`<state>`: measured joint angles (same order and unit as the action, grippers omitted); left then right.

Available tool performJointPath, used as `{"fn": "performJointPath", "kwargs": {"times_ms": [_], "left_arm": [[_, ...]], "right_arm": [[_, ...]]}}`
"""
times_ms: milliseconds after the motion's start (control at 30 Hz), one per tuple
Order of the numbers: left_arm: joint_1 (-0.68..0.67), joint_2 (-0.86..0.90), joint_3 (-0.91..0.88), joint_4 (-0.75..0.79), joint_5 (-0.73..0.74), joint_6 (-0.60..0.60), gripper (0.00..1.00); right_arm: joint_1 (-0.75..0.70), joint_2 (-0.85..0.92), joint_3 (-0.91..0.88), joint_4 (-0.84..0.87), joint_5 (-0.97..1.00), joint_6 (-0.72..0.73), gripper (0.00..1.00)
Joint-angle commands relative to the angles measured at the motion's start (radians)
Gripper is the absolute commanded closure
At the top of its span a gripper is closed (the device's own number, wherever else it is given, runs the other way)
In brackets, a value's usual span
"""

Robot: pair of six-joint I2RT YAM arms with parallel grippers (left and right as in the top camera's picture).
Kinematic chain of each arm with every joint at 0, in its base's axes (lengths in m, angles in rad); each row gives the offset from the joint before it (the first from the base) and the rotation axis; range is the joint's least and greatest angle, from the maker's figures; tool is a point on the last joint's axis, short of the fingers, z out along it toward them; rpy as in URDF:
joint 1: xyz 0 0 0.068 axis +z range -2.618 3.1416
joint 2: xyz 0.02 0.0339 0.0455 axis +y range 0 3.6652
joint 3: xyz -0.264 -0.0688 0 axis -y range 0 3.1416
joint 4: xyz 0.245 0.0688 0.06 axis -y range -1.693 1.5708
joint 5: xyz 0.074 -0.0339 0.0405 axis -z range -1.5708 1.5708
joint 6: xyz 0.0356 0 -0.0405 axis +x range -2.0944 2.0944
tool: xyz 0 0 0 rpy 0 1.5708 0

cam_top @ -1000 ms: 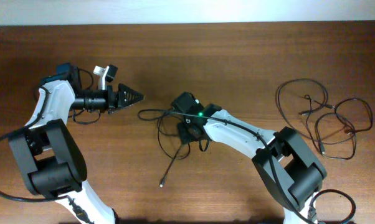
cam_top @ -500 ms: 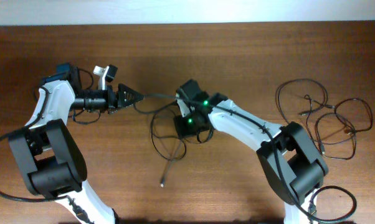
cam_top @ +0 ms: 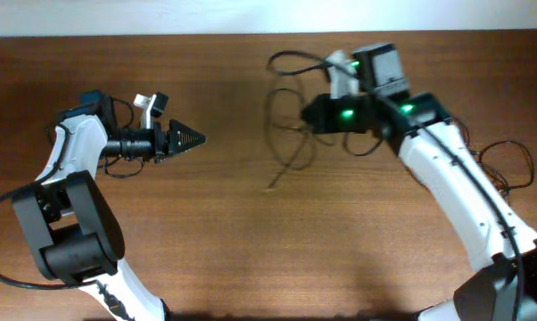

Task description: Untangle cables

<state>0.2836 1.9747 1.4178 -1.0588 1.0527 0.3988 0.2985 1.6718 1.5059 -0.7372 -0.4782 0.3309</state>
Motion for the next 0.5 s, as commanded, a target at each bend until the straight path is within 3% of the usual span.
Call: {"fn": "performJointPath", "kwargs": {"times_ms": [0, 200, 367, 467], "left_arm": [[0.003, -0.013, 0.004, 0.0, -0.003, -0.005, 0.01], [0.003, -0.013, 0.004, 0.0, -0.003, -0.005, 0.01], [0.003, -0.013, 0.004, 0.0, -0.003, -0.005, 0.01], [0.002, -0.013, 0.004, 0.0, -0.003, -0.005, 0.01]], "right_arm": [[-0.114, -0.004, 0.005, -0.084, 0.139, -0.013, 0.96], [-0.268, 0.091, -0.08, -0.142, 0.3, -0.013, 0.96], [-0.346, 0.158, -0.087, -0.142, 0.311, -0.013, 0.96], [-0.352, 0.168, -0.102, -0.141, 0.311, -0.013, 0.86]]}}
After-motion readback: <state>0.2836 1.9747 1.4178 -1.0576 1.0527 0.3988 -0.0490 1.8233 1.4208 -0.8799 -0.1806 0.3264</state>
